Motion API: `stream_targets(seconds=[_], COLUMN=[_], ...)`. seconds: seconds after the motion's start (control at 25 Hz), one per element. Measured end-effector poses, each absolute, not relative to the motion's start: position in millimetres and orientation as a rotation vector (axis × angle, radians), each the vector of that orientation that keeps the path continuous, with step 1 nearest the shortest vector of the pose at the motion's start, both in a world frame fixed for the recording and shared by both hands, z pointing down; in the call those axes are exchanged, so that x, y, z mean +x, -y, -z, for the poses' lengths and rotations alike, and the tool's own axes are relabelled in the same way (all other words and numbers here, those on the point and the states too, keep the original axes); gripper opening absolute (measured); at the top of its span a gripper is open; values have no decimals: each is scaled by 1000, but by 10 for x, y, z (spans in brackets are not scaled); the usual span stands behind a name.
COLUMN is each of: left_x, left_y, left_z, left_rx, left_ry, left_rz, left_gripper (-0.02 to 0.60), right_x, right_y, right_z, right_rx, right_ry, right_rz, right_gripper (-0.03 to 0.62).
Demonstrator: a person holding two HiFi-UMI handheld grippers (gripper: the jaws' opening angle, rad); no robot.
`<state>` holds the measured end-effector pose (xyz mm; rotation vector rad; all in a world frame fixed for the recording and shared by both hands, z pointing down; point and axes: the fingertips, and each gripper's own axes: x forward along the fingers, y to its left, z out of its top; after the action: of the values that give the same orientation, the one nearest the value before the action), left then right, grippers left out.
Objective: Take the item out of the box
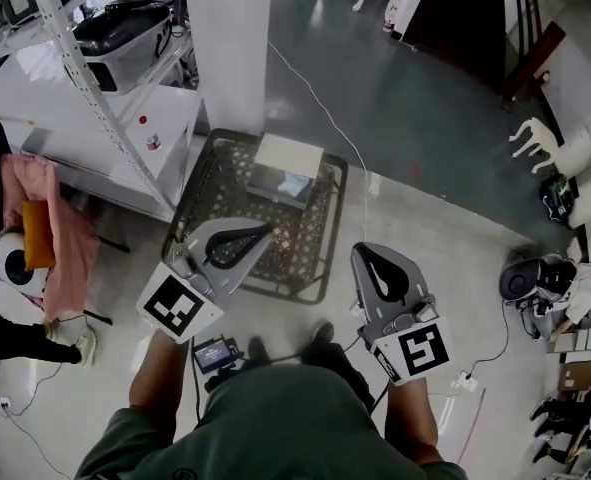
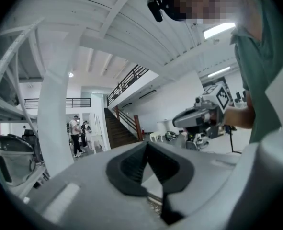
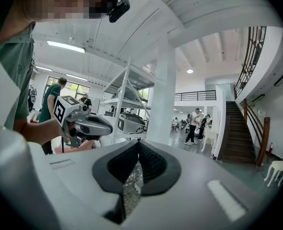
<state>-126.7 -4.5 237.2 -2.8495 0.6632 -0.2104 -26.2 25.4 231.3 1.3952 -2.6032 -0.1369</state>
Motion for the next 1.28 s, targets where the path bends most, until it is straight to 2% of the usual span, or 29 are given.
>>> stream_targets(seconds=[0.28,1.0,1.28], left_x=[-1103,34,124], left_y=[499,1622,1982], left_z=[-2545,-2798,-3060], left_rx=[-2838,-2787,-2840], left_ry=[-792,-1093,-1111], left_rz=[276,440,485], left_gripper=[2,2,2], right_x=[-107,1006,1136], right_y=[308,1633,1947], right_z=[-2485,-2665,-2893], right_rx=[1263,971,982], right_ry=[2689,2860,2841], right_rz=[109,51,-38], right_gripper=[6,6,6])
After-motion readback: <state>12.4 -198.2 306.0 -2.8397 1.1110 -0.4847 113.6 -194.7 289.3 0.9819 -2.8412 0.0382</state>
